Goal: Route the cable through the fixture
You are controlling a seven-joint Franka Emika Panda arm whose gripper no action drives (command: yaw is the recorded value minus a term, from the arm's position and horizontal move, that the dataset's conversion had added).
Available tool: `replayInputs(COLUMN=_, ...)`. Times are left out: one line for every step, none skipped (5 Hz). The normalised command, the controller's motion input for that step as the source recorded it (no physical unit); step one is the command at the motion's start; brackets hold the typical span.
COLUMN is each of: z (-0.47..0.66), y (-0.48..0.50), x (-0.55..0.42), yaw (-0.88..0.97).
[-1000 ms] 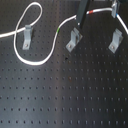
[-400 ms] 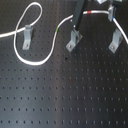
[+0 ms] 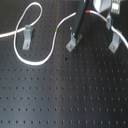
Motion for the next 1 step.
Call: replayInputs(z=0.54, y=0.055, x=-0.018, yaw=0.00)
